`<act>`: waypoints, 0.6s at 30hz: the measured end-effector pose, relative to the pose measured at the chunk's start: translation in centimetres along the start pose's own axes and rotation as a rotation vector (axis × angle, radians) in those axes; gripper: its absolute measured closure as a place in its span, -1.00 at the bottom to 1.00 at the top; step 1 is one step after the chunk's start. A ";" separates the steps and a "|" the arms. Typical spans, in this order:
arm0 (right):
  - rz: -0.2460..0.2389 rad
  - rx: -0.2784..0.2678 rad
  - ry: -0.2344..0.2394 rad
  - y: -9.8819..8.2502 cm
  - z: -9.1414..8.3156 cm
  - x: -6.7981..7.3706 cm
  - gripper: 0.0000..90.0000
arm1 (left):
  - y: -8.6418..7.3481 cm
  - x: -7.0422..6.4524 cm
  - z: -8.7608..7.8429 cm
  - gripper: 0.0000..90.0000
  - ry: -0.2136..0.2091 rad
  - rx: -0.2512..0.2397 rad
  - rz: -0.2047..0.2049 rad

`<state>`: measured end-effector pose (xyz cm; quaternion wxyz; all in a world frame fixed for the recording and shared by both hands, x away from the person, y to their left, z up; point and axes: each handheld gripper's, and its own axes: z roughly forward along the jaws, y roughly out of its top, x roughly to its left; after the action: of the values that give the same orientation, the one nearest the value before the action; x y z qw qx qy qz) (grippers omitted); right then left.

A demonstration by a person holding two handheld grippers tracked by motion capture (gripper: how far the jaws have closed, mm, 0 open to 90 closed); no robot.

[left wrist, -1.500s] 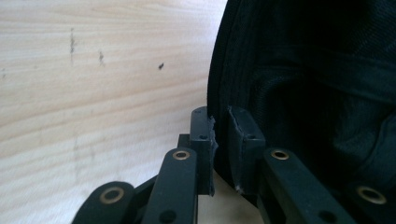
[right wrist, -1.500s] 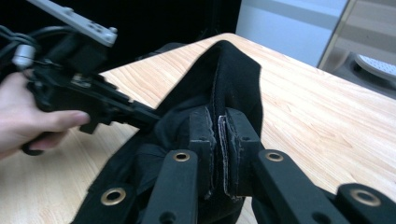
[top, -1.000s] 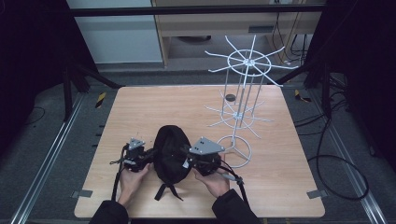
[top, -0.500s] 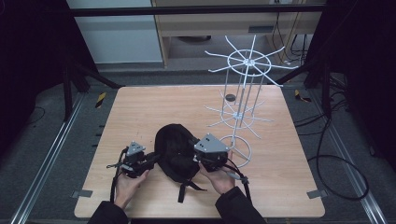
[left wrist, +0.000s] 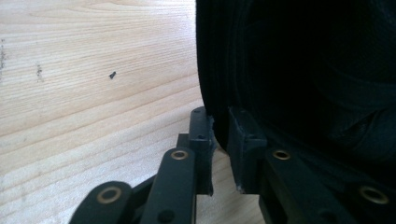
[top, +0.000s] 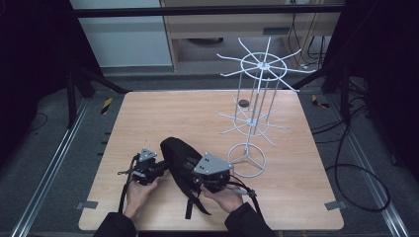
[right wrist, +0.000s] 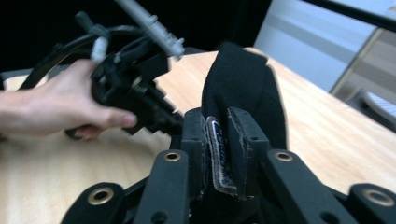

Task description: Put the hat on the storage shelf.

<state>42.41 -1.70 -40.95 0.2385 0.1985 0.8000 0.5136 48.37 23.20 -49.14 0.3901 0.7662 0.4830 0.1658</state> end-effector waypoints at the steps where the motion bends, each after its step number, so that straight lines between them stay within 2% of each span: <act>1: -0.010 0.006 0.001 -0.1 0.1 0.3 0.69 | 0.0 0.1 -0.3 0.66 -0.004 0.002 -0.003; 2: -0.016 0.009 0.002 -0.2 0.2 0.5 0.67 | 0.0 0.1 -0.3 0.58 -0.004 0.002 -0.003; 4: -0.018 0.014 0.005 -0.2 0.3 0.9 0.65 | -0.2 0.5 -1.8 0.47 -0.011 -0.027 -0.023; 5: -0.018 0.014 0.005 -0.2 0.3 0.9 0.65 | -0.2 0.5 -1.8 0.43 -0.011 -0.027 -0.023; 6: -0.024 0.022 0.006 -0.3 0.5 1.3 0.63 | -0.4 0.7 -3.2 0.41 -0.013 -0.055 -0.033; 7: -0.024 0.022 0.006 -0.3 0.5 1.3 0.63 | -0.4 0.7 -3.2 0.38 -0.013 -0.055 -0.033; 8: -0.029 0.031 0.002 -0.4 0.6 1.5 0.60 | -0.5 0.8 -4.7 0.32 -0.039 -0.090 -0.062; 9: -0.027 0.030 0.001 -0.4 0.7 1.6 0.59 | -0.6 0.8 -5.5 0.28 -0.047 -0.114 -0.072; 12: -0.019 0.024 0.003 -0.5 0.8 1.7 0.55 | -0.3 0.5 -7.6 0.18 -0.075 -0.181 -0.082; 13: -0.019 0.024 0.003 -0.5 0.8 1.7 0.55 | -0.3 0.5 -7.6 0.16 -0.075 -0.181 -0.082; 14: -0.013 0.025 0.006 -0.6 0.9 1.8 0.53 | 0.2 -0.1 -8.9 0.13 -0.093 -0.231 -0.082; 17: -0.010 0.026 0.010 -0.7 1.0 1.9 0.51 | 0.7 -0.6 -9.5 0.02 -0.113 -0.255 -0.077; 18: -0.014 0.029 0.014 -0.7 1.1 2.0 0.50 | 1.2 -1.2 -9.8 -0.02 -0.132 -0.273 -0.070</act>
<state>41.34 -0.06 -42.36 0.2336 0.1924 0.8103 0.5018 42.32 26.19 -41.80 0.5270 0.6980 0.4559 0.1653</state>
